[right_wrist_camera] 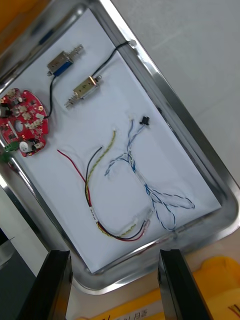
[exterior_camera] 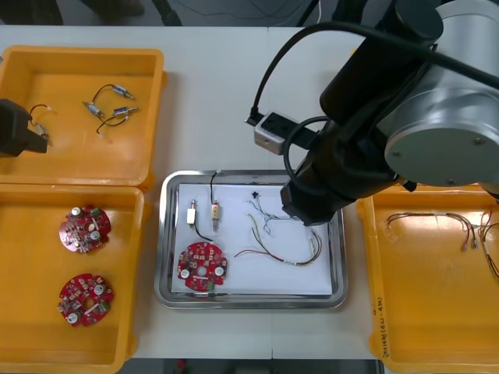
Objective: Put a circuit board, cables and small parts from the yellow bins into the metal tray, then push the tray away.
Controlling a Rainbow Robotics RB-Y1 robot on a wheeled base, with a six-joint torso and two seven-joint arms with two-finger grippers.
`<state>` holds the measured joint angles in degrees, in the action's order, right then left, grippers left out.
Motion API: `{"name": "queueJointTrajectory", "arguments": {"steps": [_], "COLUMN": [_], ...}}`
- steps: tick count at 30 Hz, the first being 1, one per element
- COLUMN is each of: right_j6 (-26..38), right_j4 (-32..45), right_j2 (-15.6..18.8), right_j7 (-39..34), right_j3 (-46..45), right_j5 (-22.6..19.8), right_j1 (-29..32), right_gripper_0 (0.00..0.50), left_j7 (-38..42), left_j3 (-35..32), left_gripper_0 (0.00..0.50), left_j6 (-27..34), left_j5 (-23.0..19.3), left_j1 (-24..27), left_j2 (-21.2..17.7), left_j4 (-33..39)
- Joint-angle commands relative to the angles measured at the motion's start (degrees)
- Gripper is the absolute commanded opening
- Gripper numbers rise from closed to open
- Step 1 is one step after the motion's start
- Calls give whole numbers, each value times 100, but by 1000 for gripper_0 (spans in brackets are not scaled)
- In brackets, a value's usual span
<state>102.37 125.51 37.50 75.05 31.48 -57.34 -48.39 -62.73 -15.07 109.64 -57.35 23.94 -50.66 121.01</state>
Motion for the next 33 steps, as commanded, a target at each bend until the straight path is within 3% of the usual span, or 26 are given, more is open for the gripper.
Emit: {"name": "queueJointTrajectory", "arguments": {"steps": [1,14,26,33], "right_j6": [-288,-772,-807,-930], "right_j4": [211,-35,-888,-923], "right_j2": [-190,-313,-858,-893], "right_j7": [176,546,1627,1996], "right_j3": [438,1871,2407,2794], "right_j5": [127,469,408,469], "right_j1": [-294,-716,-1014,-1111], "right_gripper_0": [500,500,500,500], "left_j7": [-328,-512,-574,-565], "left_j3": [-286,-462,-576,-576], "left_gripper_0": [500,500,500,500], "left_j6": [36,36,36,36], "left_j5": [216,462,444,418], "left_j1": [-328,-1005,-1225,-1225], "left_j2": [-278,-269,-278,-269], "left_j4": [274,397,502,529]}}
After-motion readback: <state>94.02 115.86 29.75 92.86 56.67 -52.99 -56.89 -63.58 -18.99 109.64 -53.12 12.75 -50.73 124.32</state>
